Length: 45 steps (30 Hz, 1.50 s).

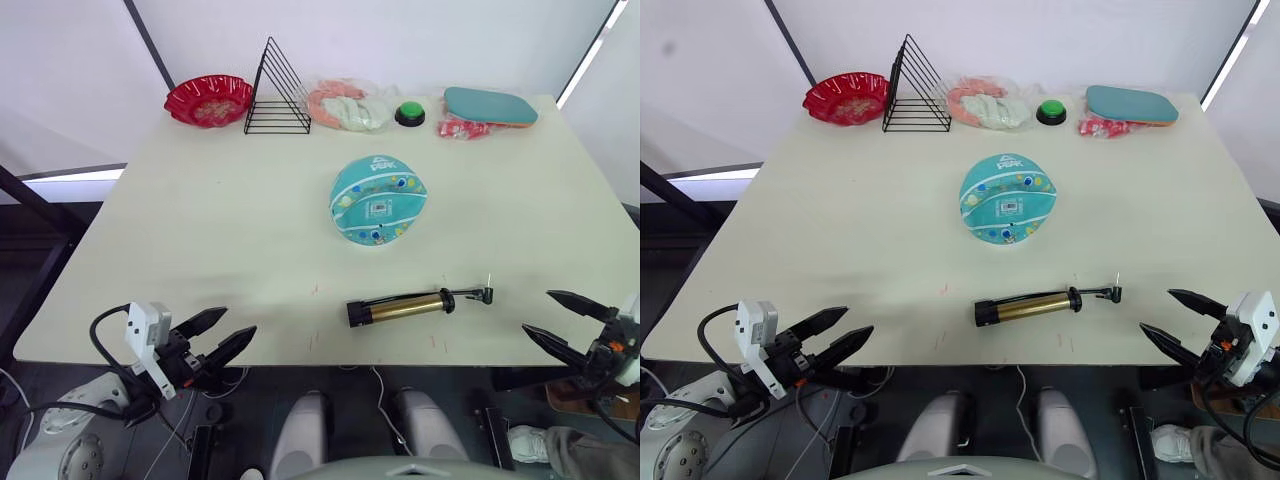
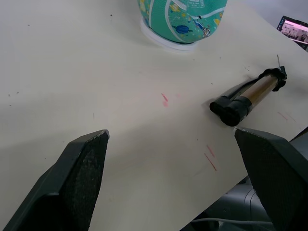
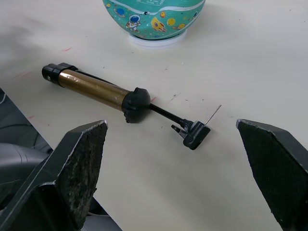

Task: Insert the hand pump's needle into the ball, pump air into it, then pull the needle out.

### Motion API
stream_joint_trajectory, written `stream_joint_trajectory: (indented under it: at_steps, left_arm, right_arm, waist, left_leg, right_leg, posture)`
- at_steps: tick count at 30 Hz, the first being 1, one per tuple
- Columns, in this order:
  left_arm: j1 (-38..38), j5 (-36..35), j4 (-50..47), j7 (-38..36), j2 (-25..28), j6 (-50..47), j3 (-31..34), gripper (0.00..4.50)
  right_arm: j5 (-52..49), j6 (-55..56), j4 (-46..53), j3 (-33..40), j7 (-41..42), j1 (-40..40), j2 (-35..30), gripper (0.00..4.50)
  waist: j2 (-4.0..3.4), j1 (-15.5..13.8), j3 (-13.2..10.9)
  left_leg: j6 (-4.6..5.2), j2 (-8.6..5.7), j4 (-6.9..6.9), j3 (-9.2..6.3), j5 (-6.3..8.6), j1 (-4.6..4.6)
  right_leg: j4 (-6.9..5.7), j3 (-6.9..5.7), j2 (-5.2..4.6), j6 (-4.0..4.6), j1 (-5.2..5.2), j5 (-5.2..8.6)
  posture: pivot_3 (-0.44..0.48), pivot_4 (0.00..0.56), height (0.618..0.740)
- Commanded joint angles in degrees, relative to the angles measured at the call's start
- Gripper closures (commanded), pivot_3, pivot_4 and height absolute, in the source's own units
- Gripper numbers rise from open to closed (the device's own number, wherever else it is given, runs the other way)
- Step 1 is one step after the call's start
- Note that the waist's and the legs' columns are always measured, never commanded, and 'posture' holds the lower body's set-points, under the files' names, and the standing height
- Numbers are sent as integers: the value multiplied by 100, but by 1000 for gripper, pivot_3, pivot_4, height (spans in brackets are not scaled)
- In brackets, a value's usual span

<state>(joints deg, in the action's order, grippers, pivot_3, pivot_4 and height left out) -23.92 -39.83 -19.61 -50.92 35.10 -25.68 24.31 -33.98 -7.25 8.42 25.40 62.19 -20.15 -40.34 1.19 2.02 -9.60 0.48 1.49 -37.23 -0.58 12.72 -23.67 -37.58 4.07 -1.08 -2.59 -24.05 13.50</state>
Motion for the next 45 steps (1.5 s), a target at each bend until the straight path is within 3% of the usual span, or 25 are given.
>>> stream_joint_trajectory:
  at_steps: [1, 10, 13, 17, 21, 26, 30, 36, 39, 41, 45]
  left_arm:
    - [223, -120, -301, -1, 211, -125, 17, 68]
    - [1193, -385, -824, -180, 1159, -938, -274, 68]
    - [1913, -297, -1061, -66, 1722, -1385, -646, 68]
    - [2936, -321, -1181, -514, 2356, -1715, -1298, 68]
    - [4388, -440, -853, -948, 2587, -2373, -2186, 68]
    - [6291, -31, -108, -1438, 2278, -3101, -3562, 68]
    - [7264, 483, 260, -1821, 1852, -3125, -4554, 68]
    - [8204, 1668, 1364, -2130, 820, -2601, -5910, 68]
    - [8326, 2104, 1819, -2231, 416, -2204, -6226, 68]
    - [8466, 2476, 2385, -2133, -120, -1875, -6454, 68]
    - [8687, 3211, 3533, -2072, -1003, -1026, -6901, 1303]
  right_arm:
    - [-176, -32, 321, 228, -70, 6, 4, 0]
    - [-506, -272, 842, 247, -141, 267, -65, 0]
    - [-583, -231, 839, 447, 199, 150, -244, 0]
    - [-859, -418, 758, 914, 615, -115, -529, 0]
    - [-960, -603, 888, 1293, 859, -450, -699, 0]
    - [-1050, -778, 1116, 1743, 1019, -866, -751, 0]
    - [-1145, -947, 1221, 2088, 1209, -1162, -763, 0]
    - [-937, -675, 1167, 2267, 1321, -1241, -580, 0]
    - [-888, -674, 1213, 2212, 1311, -1273, -514, 0]
    - [-837, -625, 1254, 2142, 1237, -1291, -393, 0]
    - [-837, -667, 1476, 2004, 1123, -1363, -206, 0]
  waist:
    - [-1, 0, -1]
    - [7, -9, -18]
    - [6, -66, -29]
    - [7, -141, -34]
    - [13, -153, -37]
    - [12, -117, -40]
    - [15, -115, -42]
    - [19, -134, -43]
    - [17, -111, -43]
    - [17, -125, -43]
    - [15, -152, -42]
  left_leg:
    - [0, 0, 0, 0, 0, 0]
    - [11, 5, -1, 19, 5, -4]
    - [12, 4, -4, 18, 5, -5]
    - [12, -1, -5, 18, 5, -5]
    - [12, -19, -7, 13, 4, -5]
    - [12, -21, -11, 5, 4, -3]
    - [13, -24, -12, 8, 4, -5]
    - [13, -29, -18, 1, 4, -6]
    - [13, -30, -21, 3, 4, -5]
    - [13, -29, -20, 2, 4, -6]
    - [14, -35, -25, -5, 4, -11]
  right_leg:
    - [0, 0, 0, 0, 0, 0]
    - [-1, -8, 10, 0, -1, 0]
    - [-3, -20, 14, 0, 1, 0]
    - [-4, -19, 15, -1, 2, 0]
    - [0, -25, 19, -5, 8, 2]
    - [-6, -27, 26, -14, 16, 8]
    - [-4, -22, 26, -16, 17, 7]
    - [-6, -23, 26, -18, 22, 8]
    - [-7, -20, 26, -19, 22, 8]
    - [-10, -20, 27, -19, 20, 8]
    - [-10, -22, 26, -18, 21, 8]
  posture:
    - [0, 150, 740]
    - [0, 150, 740]
    - [0, 150, 740]
    - [0, 150, 740]
    - [0, 150, 740]
    - [0, 150, 740]
    - [0, 150, 740]
    - [0, 150, 740]
    - [0, 150, 740]
    - [0, 150, 740]
    - [0, 150, 740]
